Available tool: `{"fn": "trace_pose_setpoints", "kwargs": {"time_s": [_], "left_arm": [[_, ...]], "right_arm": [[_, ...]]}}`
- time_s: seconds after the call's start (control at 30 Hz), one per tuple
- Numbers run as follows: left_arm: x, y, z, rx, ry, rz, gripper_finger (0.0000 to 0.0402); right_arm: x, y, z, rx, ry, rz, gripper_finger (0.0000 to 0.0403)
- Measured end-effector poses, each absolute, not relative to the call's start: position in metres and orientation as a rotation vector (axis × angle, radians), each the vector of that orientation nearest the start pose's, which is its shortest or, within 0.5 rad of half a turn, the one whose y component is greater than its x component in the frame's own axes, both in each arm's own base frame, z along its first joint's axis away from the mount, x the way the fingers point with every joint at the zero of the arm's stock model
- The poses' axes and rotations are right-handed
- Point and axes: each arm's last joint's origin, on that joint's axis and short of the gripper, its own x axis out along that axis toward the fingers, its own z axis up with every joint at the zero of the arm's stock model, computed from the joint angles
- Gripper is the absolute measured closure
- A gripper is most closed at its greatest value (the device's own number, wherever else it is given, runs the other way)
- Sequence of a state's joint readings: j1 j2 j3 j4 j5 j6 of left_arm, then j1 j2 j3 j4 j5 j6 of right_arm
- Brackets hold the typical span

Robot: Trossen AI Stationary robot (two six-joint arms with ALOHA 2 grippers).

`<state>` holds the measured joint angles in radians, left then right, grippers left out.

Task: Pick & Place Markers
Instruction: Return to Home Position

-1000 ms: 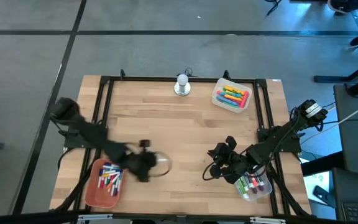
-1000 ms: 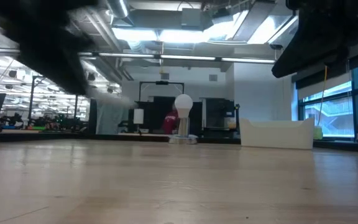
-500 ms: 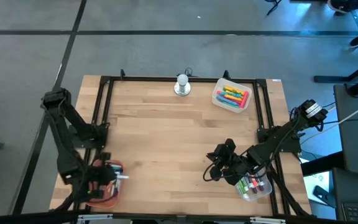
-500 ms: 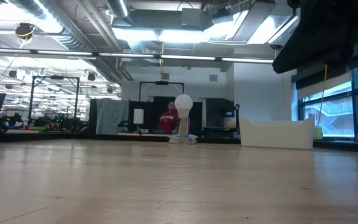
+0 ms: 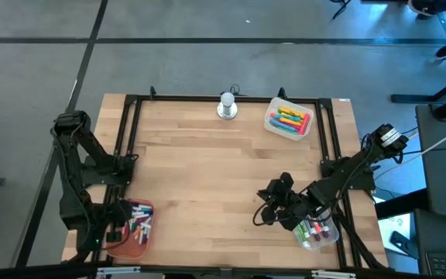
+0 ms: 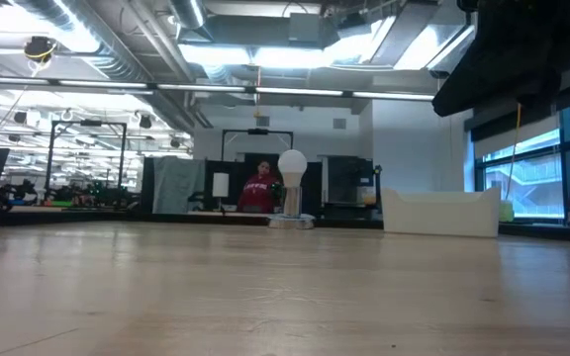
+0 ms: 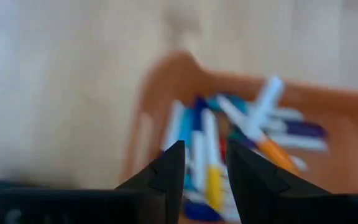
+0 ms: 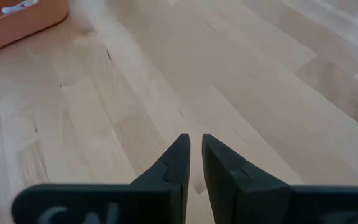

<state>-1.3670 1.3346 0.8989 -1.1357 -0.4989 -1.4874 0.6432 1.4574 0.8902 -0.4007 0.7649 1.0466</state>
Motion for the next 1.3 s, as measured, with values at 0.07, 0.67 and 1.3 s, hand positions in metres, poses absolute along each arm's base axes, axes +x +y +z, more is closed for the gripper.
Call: {"fn": "trace_pose_setpoints", "kwargs": {"time_s": [0.07, 0.67, 1.3], "left_arm": [[0.057, -0.194, 0.22, 0.032, 0.983, 0.164, 0.0289], [0.119, -0.135, 0.206, 0.31, 0.129, 0.562, 0.0324], [0.143, -0.071, 0.198, 0.143, 0.069, 0.925, 0.0399]], "right_arm": [[0.236, 0.15, 0.212, 0.373, 0.575, -0.467, 0.0358], [0.258, 0.105, 0.187, 0.234, 0.578, -0.409, 0.036], [0.307, -0.026, 0.231, 0.072, 0.192, -0.066, 0.0399]]}}
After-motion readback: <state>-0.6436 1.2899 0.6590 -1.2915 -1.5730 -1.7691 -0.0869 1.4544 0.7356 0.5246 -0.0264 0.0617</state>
